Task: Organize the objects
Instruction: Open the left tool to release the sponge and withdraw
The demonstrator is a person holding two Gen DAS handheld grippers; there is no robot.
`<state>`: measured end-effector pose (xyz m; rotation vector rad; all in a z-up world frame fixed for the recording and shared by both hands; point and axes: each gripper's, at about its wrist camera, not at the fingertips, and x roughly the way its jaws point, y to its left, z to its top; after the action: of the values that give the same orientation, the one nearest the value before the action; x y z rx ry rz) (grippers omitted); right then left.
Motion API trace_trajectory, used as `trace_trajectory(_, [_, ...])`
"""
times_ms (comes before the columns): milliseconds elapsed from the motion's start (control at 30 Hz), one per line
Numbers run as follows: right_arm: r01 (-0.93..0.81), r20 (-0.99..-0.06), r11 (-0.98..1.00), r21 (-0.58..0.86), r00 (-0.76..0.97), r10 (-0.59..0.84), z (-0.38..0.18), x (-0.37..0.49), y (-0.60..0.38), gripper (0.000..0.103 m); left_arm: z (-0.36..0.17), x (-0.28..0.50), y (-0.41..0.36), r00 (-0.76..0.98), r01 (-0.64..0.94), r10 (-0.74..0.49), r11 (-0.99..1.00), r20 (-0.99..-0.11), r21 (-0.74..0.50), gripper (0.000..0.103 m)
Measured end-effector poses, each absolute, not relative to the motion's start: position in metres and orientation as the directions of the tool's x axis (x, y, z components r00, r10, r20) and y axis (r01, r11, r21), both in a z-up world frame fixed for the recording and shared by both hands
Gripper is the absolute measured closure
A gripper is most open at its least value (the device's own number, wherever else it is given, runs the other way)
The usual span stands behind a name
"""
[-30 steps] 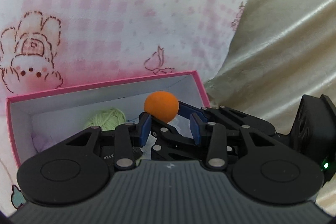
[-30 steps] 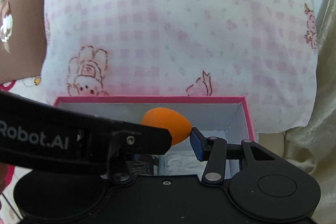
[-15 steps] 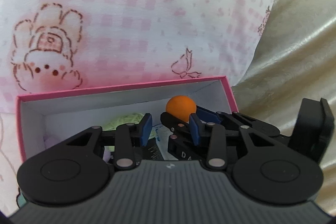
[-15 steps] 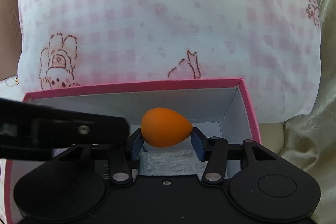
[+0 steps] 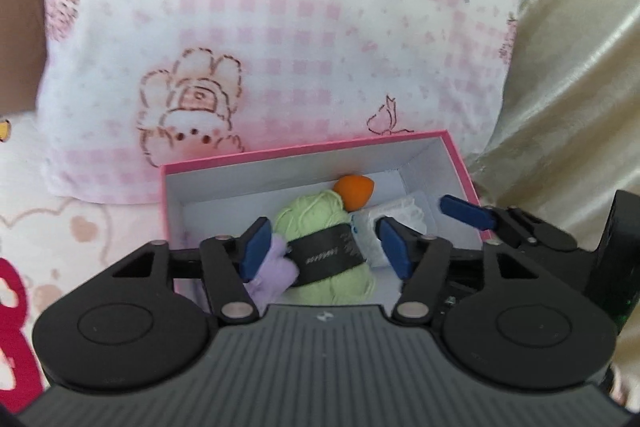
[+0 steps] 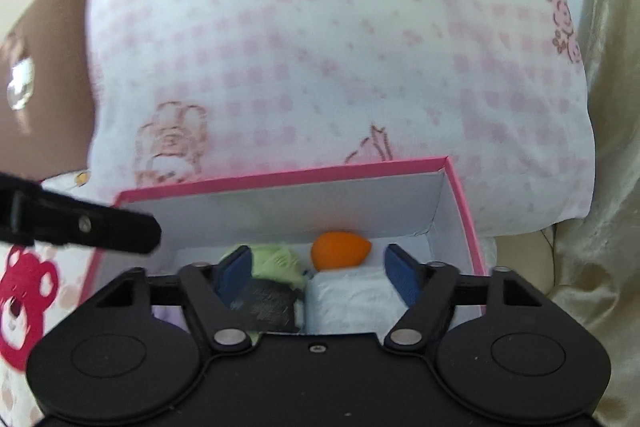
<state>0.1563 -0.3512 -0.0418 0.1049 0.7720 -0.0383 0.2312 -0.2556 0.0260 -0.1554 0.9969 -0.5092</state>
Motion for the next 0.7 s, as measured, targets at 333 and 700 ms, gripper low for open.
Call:
trace_trajectory(333, [0.02, -0.695, 0.998, 0.067, 0.719, 0.032, -0.009, 0.097, -0.329, 0.022, 0.038, 0.175, -0.19, 0.497, 0.252, -0.427, 0.904, -0.755, -0.345, 0.037])
trace_trajectory(700, [-0.015, -0.687, 0.999, 0.048, 0.726, 0.044, 0.023, 0.059, -0.283, 0.022, 0.061, 0.118, -0.14, 0.58, 0.204, -0.354, 0.935, -0.734, -0.291, 0.028])
